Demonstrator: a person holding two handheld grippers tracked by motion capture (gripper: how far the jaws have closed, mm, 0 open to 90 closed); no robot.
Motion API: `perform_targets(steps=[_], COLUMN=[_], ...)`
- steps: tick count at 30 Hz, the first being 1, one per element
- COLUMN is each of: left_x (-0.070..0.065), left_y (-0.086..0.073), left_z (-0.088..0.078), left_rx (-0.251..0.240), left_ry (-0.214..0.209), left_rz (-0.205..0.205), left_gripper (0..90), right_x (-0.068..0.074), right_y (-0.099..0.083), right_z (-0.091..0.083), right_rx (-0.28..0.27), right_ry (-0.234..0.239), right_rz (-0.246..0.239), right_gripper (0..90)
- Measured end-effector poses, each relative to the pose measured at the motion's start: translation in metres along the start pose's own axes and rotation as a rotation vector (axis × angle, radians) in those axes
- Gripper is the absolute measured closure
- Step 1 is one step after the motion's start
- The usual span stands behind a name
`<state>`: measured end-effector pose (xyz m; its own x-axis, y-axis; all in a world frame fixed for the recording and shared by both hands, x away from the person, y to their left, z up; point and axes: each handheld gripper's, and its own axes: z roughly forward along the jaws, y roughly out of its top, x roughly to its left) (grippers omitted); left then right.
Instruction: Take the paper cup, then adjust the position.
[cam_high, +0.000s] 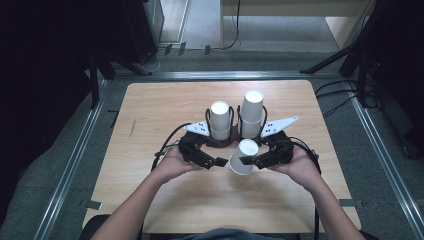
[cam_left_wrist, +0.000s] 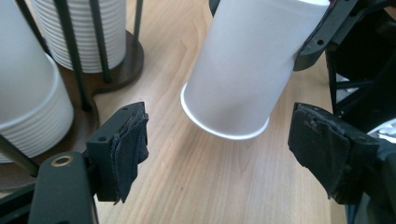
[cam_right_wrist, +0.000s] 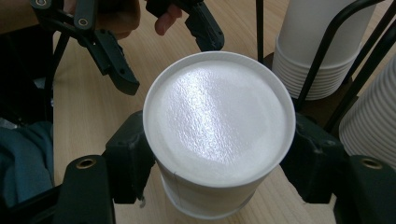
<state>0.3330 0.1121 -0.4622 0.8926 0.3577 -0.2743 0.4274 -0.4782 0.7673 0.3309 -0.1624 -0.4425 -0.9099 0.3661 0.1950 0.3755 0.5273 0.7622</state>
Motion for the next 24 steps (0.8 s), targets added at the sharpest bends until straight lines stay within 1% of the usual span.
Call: perform_targets(steps=[1, 3, 6, 7, 9, 13, 17, 21, 23, 24], left_x=[0.000, 0.001, 0.001, 0.001, 0.000, -0.003, -0.003, -0.002, -0.002, -0.002], left_y=[-0.001, -0.003, -0.004, -0.003, -0.001, 0.002, 0.003, 0.001, 0.000, 0.000], left_z=[-0.001, -0.001, -0.001, -0.001, 0.000, 0.006, 0.009, 0.012, 0.013, 0.013], left_rx=[-0.007, -0.001, 0.013, 0.010, 0.008, 0.030, 0.034, 0.038, 0.037, 0.037], left_ry=[0.003, -0.003, 0.001, -0.003, -0.019, -0.019, -0.026, -0.036, -0.046, -0.046], left_rz=[-0.001, 0.003, 0.000, -0.003, -0.011, 0.014, 0.017, 0.024, 0.025, 0.025], left_gripper=[20.0, 19.8, 16.1, 16.1, 13.1, 12.2, 12.2, 12.4, 12.5, 12.6], right_x=[0.000, 0.001, 0.002, 0.002, 0.001, 0.002, 0.002, 0.002, 0.002, 0.002], right_y=[0.000, 0.002, 0.005, 0.005, 0.004, 0.005, 0.006, 0.008, 0.009, 0.009], right_z=[0.000, 0.001, 0.003, 0.004, 0.006, 0.010, 0.013, 0.015, 0.017, 0.017], right_rx=[0.000, 0.003, -0.002, -0.006, -0.006, -0.025, -0.024, -0.040, -0.038, -0.038], right_ry=[0.000, 0.003, 0.014, 0.017, 0.027, 0.061, 0.070, 0.095, 0.113, 0.113], right_rz=[0.000, -0.006, -0.014, -0.017, -0.018, -0.013, -0.022, -0.011, -0.016, -0.016], right_gripper=[32.1, 32.1, 32.1, 32.1, 32.1, 32.1, 32.1, 32.2, 32.3, 32.3])
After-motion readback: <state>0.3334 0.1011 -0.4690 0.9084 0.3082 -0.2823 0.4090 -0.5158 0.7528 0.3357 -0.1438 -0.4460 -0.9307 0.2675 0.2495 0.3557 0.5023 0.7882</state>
